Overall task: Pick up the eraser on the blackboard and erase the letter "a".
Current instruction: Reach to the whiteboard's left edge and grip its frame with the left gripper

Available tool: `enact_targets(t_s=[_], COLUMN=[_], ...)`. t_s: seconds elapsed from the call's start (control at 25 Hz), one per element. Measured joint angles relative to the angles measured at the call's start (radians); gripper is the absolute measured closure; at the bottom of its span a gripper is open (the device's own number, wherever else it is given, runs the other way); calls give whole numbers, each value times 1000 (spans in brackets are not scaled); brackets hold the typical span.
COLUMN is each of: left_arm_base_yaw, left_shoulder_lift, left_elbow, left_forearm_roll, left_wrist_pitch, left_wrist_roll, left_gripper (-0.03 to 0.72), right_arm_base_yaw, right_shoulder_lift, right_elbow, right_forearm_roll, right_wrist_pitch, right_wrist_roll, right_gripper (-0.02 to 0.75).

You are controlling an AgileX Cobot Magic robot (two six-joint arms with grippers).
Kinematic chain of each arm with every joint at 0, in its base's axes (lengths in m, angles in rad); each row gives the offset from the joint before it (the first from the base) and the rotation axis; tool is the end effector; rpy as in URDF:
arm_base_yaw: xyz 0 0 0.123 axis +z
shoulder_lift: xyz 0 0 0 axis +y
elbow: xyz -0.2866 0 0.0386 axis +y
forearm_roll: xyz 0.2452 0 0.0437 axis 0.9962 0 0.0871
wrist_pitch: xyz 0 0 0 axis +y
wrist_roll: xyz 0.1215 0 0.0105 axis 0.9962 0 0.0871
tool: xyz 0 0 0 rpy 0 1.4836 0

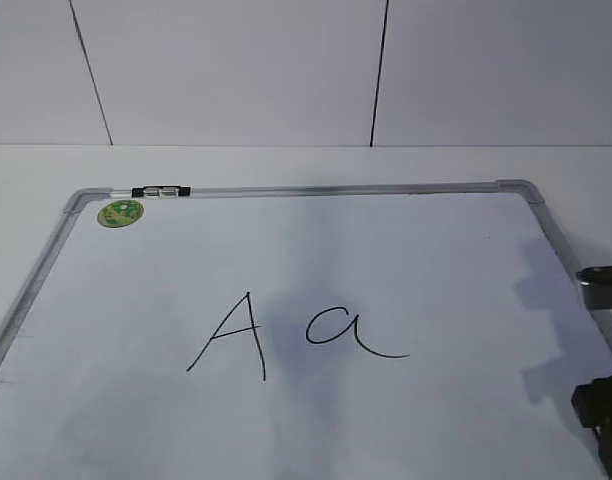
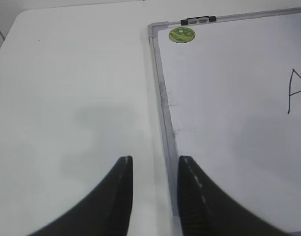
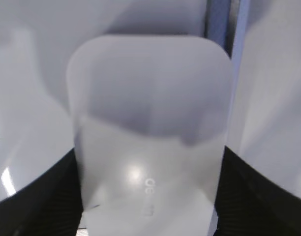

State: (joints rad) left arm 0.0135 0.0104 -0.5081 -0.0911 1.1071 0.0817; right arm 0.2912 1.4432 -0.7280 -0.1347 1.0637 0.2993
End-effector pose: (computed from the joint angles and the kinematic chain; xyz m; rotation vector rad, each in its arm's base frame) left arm 0.0139 -0.0097 0.2595 0.0779 2.0884 -0.0522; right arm 0.1970 0.0441 0.1641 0.0984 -3.0497 0.2199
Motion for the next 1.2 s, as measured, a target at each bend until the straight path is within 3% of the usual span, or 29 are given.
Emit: enact_targets(t_s=[0.12, 0.32, 0.92, 1.2], left_arm_base_yaw=[0, 0, 0, -9], left_shoulder_lift=[0, 0, 16, 290], left_elbow=[0, 0, 0, -24], left_forearm_roll=[0, 0, -110, -137], left_wrist_pitch=[0, 0, -2, -28], left_wrist_roll=[0, 0, 0, 0], left_gripper=[453, 453, 450, 443], right_arm_base_yaw=[0, 0, 0, 0], right_shoulder_lift=[-7, -47, -47, -47], right_elbow=[-85, -209, -214, -214], right_forearm_roll=[-20, -41, -32, -31], right_wrist_pitch=[99, 132, 149, 150], right_wrist_roll=[-6, -23, -60, -63], right_gripper=[185, 185, 185, 185])
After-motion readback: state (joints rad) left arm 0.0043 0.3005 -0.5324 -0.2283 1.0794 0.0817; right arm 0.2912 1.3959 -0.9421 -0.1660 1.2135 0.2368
